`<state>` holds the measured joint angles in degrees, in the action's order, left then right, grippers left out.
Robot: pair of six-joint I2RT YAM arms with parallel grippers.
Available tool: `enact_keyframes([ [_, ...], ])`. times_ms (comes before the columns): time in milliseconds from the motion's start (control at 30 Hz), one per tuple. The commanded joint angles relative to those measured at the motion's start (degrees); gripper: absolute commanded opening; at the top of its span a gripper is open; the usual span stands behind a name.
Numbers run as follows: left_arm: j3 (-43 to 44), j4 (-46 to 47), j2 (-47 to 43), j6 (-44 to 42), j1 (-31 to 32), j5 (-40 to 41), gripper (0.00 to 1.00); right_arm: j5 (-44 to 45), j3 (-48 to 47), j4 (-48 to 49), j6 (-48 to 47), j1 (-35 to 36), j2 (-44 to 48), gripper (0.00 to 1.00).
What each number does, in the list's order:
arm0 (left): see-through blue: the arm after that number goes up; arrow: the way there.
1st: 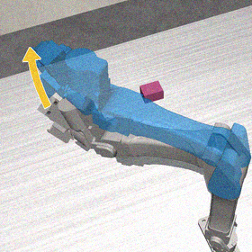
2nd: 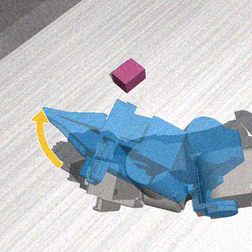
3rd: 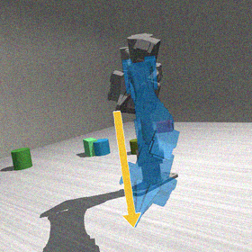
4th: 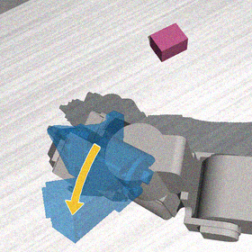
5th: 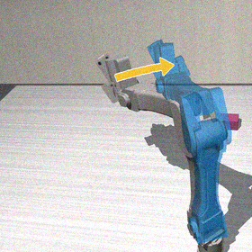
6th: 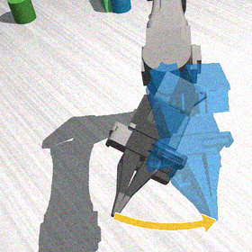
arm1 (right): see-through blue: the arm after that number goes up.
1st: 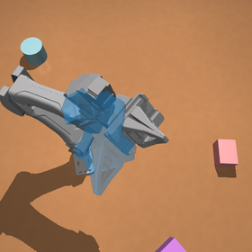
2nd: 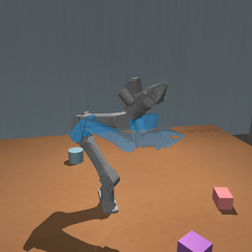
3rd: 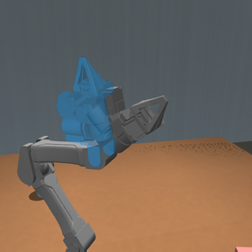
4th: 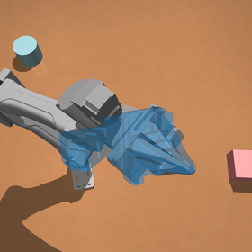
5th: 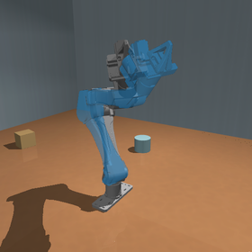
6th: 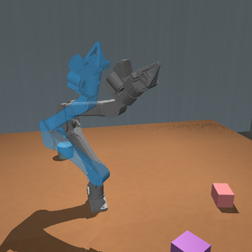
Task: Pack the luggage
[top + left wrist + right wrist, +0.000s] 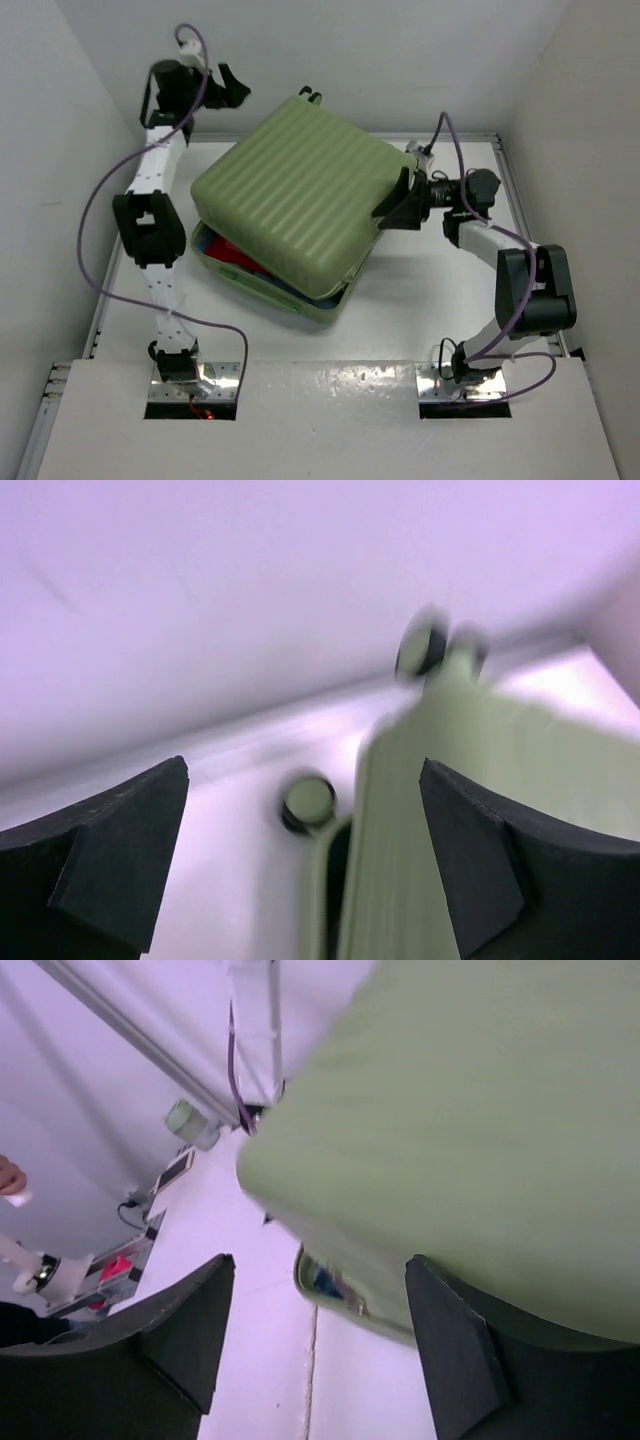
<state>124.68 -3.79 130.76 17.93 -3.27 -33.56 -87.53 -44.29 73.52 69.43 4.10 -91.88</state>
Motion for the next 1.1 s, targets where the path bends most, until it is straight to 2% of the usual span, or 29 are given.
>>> enact_keyframes([
  [0, 1.9, 2.3, -17.3, -6.5, -3.1, 7.5, 0.99, -6.2, -9.9, 21.1, 7.1, -0.1, 4.4, 0.7],
  [67, 0.9, -2.9, -21.2, -6.5, -5.2, 8.2, 0.97, -6.0, -14.0, 21.1, 12.8, -1.0, 4.1, 0.71],
  [133, -7.3, -4.4, -26.4, -6.5, -9.4, 5.3, 0.93, -6.1, -18.0, 21.1, 17.2, -2.4, 2.5, 0.75],
  [167, -11.3, -5.7, -32.5, -4.9, -12.5, 4.4, 0.92, -6.0, -20.7, 21.1, 18.5, -3.5, 2.1, 0.78],
  [200, -20.0, -6.7, -35.8, -4.9, -13.9, 3.6, 0.9, -6.1, -24.1, 21.1, 20.4, -3.8, 1.7, 0.79],
  [233, -24.5, -8.1, -39.3, -4.9, -15.0, 3.6, 0.86, -6.1, -29.4, 21.2, 30.0, -3.8, -1.5, 0.81],
  [267, -29.1, -11.0, -43.0, -5.7, -15.6, 5.2, 0.84, -6.2, -32.6, 21.1, 34.7, -6.6, -3.4, 0.85],
  [300, -38.3, -12.0, -51.0, -7.5, -15.6, 6.6, 0.84, -6.1, -36.3, 21.3, 39.3, -7.2, -7.4, 0.85],
  [333, -42.9, -12.8, -55.2, -7.6, -15.6, 9.8, 0.83, -6.0, -47.9, 21.1, 51.3, -7.4, -9.4, 0.85],
  [367, -47.0, -13.4, -59.2, -7.6, -15.6, 11.0, 0.83, -6.1, -51.1, 21.1, 53.5, -7.7, -13.1, 0.86],
  [400, -53.8, -15.6, -63.0, -5.6, -16.2, 13.1, 0.83, -6.0, -53.5, 21.1, 53.8, -7.7, -12.8, 0.87],
  [433, -56.6, -17.3, -69.3, -3.5, -16.2, 18.6, 0.87, -6.1, -54.8, 21.1, 54.6, -7.7, -12.5, 0.87],
  [467, -58.8, -19.7, -71.7, -1.5, -16.2, 21.4, 0.87, -6.1, -55.1, 21.1, 54.9, -7.6, -11.8, 0.87],
  [533, -62.7, -28.4, -74.2, 2.0, -16.2, 27.1, 0.87, -6.1, -52.4, 20.1, 54.6, -7.6, -10.4, 1.0],
  [600, -64.6, -35.6, -74.8, 5.1, -16.9, 31.9, 0.87, -6.1, -47.4, 19.7, 54.6, -7.6, -8.4, 1.0],
  [667, -66.9, -38.4, -74.8, 8.2, -18.3, 33.6, 0.87, -6.2, -46.2, 16.2, 50.0, -8.1, -7.1, 1.0],
  [700, -67.6, -40.0, -74.8, 9.2, -18.3, 33.6, 0.85, -6.1, -46.2, 5.0, 44.6, -8.8, -6.9, 1.0],
  [767, -69.5, -41.4, -75.3, 12.1, -19.1, 31.3, 0.82, -4.6, -44.2, 1.3, 41.2, -9.8, -5.8, 1.0],
  [800, -70.1, -42.1, -75.3, 12.9, -19.1, 31.3, 0.82, -4.3, -43.5, -17.1, 37.7, -10.0, -2.7, 1.0],
  [833, -70.9, -43.2, -76.1, 14.4, -19.1, 31.3, 0.8, -2.1, -42.9, -28.6, 28.1, -10.2, -1.9, 1.0],
  [867, -72.6, -43.8, -76.8, 14.4, -19.1, 31.3, 0.8, 0.0, -42.8, -56.3, 13.0, -11.5, -0.8, 1.0],
  [900, -73.4, -43.8, -76.8, 14.4, -19.1, 30.5, 0.8, 7.6, -42.5, -72.8, 4.6, -12.8, 2.4, 1.0],
  [967, -76.2, -44.7, -77.4, 14.4, -19.1, 29.7, 0.79, 7.0, -42.8, -74.5, 0.6, -16.2, 2.7, 1.0],
  [1000, -77.2, -44.7, -77.4, 15.2, -19.1, 29.7, 0.77, 7.7, -48.0, -89.0, -10.1, -17.1, 2.1, 1.0],
  [1033, -79.4, -44.7, -77.4, 16.5, -18.4, 29.7, 0.77, 15.3, -52.8, -112.0, -17.8, -20.1, 0.9, 1.0],
  [1067, -80.4, -44.7, -77.4, 17.3, -17.7, 30.2, 0.74, 24.3, -67.0, -119.8, -41.9, -20.2, -2.6, 1.0],
])
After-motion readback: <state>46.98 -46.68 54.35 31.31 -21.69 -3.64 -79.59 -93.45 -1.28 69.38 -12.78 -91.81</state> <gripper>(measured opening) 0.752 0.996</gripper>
